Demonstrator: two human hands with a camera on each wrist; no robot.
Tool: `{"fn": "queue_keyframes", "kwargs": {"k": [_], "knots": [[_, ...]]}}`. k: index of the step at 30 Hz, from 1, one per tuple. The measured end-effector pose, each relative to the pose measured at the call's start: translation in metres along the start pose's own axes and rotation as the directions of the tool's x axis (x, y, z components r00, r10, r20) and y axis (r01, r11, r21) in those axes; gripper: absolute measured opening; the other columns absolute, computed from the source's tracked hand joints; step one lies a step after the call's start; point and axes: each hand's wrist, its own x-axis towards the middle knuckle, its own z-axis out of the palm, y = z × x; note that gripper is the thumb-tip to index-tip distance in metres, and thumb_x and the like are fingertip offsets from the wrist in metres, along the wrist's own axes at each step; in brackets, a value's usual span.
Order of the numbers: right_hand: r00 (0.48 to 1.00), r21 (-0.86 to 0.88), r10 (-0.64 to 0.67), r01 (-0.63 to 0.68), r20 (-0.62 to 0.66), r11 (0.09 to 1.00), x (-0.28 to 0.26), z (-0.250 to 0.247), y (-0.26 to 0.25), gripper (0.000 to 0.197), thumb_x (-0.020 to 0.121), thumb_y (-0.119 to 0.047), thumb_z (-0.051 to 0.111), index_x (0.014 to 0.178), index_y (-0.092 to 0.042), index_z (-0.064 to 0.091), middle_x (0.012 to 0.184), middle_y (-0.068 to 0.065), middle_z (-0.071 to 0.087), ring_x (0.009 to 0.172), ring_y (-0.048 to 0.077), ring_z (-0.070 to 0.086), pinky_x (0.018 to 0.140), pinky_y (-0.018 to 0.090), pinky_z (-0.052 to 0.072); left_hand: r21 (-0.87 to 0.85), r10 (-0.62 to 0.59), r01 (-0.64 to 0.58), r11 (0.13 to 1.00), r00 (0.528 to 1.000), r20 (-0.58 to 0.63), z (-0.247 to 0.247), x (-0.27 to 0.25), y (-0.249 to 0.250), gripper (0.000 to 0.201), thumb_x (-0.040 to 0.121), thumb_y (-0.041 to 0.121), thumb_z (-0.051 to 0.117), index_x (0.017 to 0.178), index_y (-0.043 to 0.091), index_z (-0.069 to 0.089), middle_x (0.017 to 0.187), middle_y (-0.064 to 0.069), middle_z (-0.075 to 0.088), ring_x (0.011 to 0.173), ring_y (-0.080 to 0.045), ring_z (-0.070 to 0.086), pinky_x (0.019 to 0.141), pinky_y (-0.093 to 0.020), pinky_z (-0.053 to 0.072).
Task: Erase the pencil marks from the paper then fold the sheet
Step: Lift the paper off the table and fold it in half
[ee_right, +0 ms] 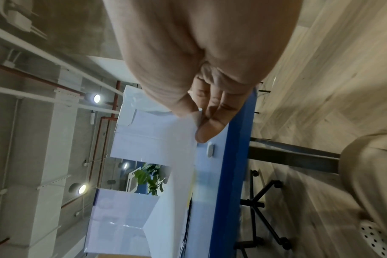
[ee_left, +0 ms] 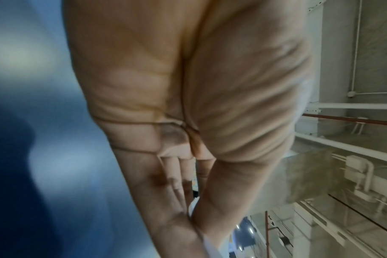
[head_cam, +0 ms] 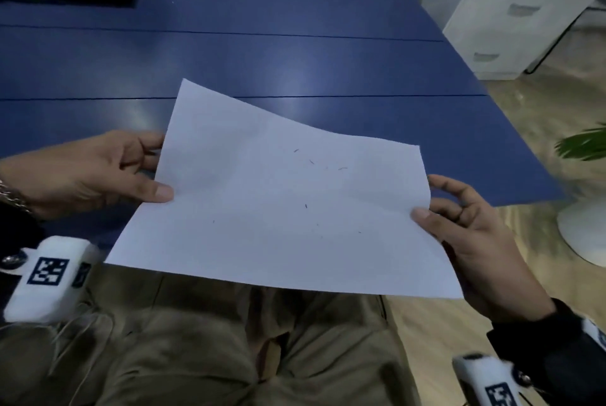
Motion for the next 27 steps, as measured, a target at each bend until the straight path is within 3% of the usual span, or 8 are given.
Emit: {"fn": "queue_keyframes", "kwargs": {"k": [4,8,12,14,17,19,22,27], "knots": [[0.999,0.029,0.040,-0.040,-0.018,0.999,-0.021,-0.031,0.010,0.044,0.092,-0.003,0.065,0.134,-0.013,0.058,0.112,0.015,0.076,0.102,0.034,0.073,0.089,0.045,0.058,0.025,0.071,-0.071,0.997,0.997,0.008,0.030,0.004,-0.008,0.065,0.073,-0.022,0.068,0.118,0.024,0.078,0.122,-0.017,0.074,0.108,-0.036,0.074,0.080,-0.040,0.064],[0.995,-0.046,0.088,-0.090,-0.040,0.995,-0.047,-0.073,0.020,0.029,0.095,-0.003,0.063,0.125,-0.003,0.063,0.118,0.020,0.074,0.103,0.036,0.073,0.083,0.039,0.064,0.070,0.043,-0.049,0.996,0.995,0.087,0.074,0.005,-0.016,0.058,0.075,-0.013,0.067,0.121,0.021,0.076,0.117,-0.015,0.077,0.103,-0.036,0.076,0.079,-0.037,0.064],[0.983,-0.051,0.159,-0.164,-0.089,0.985,-0.065,-0.121,0.042,0.024,0.097,-0.001,0.062,0.119,0.008,0.062,0.116,0.026,0.072,0.102,0.039,0.072,0.083,0.038,0.064,0.101,0.039,-0.063,0.993,0.972,0.231,0.128,0.005,-0.025,0.049,0.091,-0.003,0.061,0.125,0.029,0.074,0.127,-0.009,0.074,0.116,-0.030,0.072,0.092,-0.035,0.060],[0.970,-0.036,0.233,-0.236,-0.074,0.971,-0.074,-0.144,0.059,0.027,0.097,-0.001,0.061,0.121,0.009,0.061,0.121,0.027,0.070,0.109,0.043,0.070,0.090,0.042,0.061,0.106,0.016,-0.050,0.993,0.954,0.298,0.155,0.008,-0.035,0.044,0.097,0.000,0.058,0.133,0.023,0.069,0.134,-0.005,0.071,0.123,-0.027,0.068,0.099,-0.035,0.056],[0.932,-0.020,0.354,-0.356,-0.072,0.934,-0.088,-0.175,0.083,0.026,0.096,-0.003,0.063,0.120,0.008,0.062,0.122,0.028,0.070,0.105,0.042,0.072,0.084,0.043,0.062,0.140,-0.030,-0.026,0.990,0.923,0.384,0.191,0.017,-0.055,0.047,0.102,-0.002,0.053,0.147,0.014,0.053,0.143,-0.003,0.065,0.133,-0.025,0.061,0.110,-0.041,0.049],[0.909,0.004,0.408,-0.410,-0.087,0.912,-0.093,-0.191,0.101,0.024,0.096,-0.003,0.063,0.118,0.007,0.061,0.122,0.029,0.070,0.101,0.041,0.072,0.084,0.046,0.061,0.142,-0.078,0.027,0.989,0.927,0.368,0.208,0.027,-0.073,0.047,0.104,-0.002,0.054,0.147,0.013,0.051,0.143,-0.005,0.065,0.133,-0.028,0.061,0.113,-0.051,0.046],[0.880,0.019,0.461,-0.462,-0.117,0.886,-0.091,-0.209,0.129,0.031,0.097,-0.003,0.064,0.124,0.009,0.058,0.124,0.029,0.069,0.111,0.050,0.068,0.101,0.063,0.051,0.141,-0.161,0.122,0.983,0.936,0.312,0.225,0.045,-0.097,0.043,0.102,0.005,0.061,0.143,0.018,0.056,0.134,-0.009,0.070,0.125,-0.037,0.065,0.110,-0.069,0.041],[0.863,0.049,0.489,-0.487,-0.126,0.872,-0.063,-0.221,0.168,0.037,0.096,-0.002,0.065,0.129,0.011,0.054,0.126,0.031,0.067,0.115,0.050,0.065,0.099,0.060,0.052,0.190,-0.222,0.185,0.964,0.956,0.193,0.237,0.084,-0.112,0.035,0.099,0.001,0.061,0.133,0.012,0.064,0.122,-0.011,0.076,0.114,-0.038,0.071,0.106,-0.063,0.048]]}}
